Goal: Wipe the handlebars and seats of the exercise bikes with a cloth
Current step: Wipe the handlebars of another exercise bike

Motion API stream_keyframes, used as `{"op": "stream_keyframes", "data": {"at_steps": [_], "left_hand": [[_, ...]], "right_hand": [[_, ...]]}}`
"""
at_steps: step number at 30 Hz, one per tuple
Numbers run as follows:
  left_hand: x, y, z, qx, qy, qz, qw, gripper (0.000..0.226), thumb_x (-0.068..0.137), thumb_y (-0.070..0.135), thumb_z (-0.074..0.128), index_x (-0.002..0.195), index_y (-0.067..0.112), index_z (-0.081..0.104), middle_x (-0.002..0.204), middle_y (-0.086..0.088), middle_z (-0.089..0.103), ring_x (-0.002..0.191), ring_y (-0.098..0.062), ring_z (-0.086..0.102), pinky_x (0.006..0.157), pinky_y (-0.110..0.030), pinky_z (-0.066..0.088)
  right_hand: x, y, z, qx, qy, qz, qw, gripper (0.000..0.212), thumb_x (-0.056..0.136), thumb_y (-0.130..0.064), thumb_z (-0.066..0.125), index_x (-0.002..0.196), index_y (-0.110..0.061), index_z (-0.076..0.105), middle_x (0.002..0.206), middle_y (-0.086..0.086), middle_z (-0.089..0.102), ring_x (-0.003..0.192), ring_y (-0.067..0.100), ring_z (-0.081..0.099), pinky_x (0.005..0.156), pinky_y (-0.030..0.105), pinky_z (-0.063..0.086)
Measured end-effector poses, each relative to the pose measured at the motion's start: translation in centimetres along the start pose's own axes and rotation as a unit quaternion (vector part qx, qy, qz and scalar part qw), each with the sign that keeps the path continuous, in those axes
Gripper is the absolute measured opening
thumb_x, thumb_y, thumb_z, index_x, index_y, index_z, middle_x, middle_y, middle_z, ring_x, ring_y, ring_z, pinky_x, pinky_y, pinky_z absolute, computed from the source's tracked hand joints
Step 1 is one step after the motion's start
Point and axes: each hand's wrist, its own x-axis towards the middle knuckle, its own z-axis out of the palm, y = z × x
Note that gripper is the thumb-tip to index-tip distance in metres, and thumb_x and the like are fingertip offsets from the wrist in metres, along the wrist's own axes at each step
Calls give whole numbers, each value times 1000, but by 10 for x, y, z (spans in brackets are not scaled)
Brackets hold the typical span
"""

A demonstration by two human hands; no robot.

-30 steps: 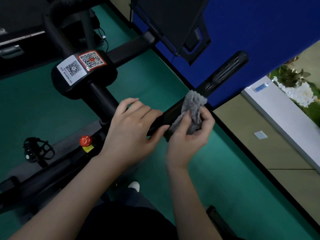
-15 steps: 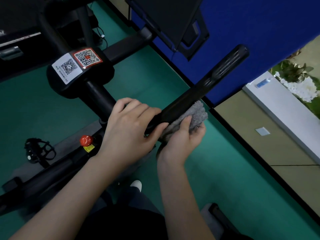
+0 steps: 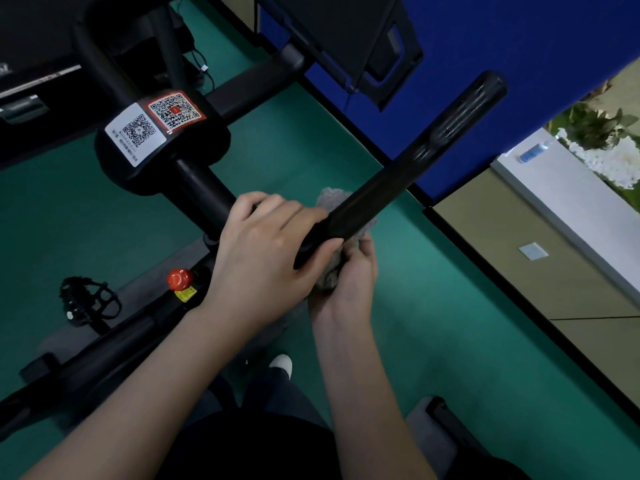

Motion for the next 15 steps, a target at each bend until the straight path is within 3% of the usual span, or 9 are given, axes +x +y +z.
{"op": "stream_keyframes", "data": {"at_steps": [7, 12, 15], "left_hand": [[0, 1, 0, 4, -3, 0, 1000, 32, 93, 42, 50, 101, 16, 67, 81, 5, 65, 77, -20, 59, 86, -33, 36], [0, 0, -3, -1, -14, 4, 1000, 32, 93, 42, 50, 100, 16, 67, 80, 4, 65, 77, -21, 59, 87, -33, 36], [2, 1, -5, -15, -17, -4, 1000, 37, 93, 44, 48, 104, 14, 68, 85, 2, 67, 82, -23, 60, 90, -34, 37]], "right_hand": [[-15, -1, -9, -25, -23, 44, 998, 23, 97, -5, 43, 110, -14, 60, 87, 9, 67, 79, 22, 63, 78, 36, 53], [1, -17, 10, 26, 44, -27, 998, 24, 96, -1, 44, 115, -10, 54, 89, 9, 63, 76, 19, 60, 73, 32, 54], [-1, -9, 9, -11, 80, -83, 993, 19, 96, -6, 50, 113, -9, 57, 101, 15, 64, 84, 22, 62, 82, 41, 54]]}}
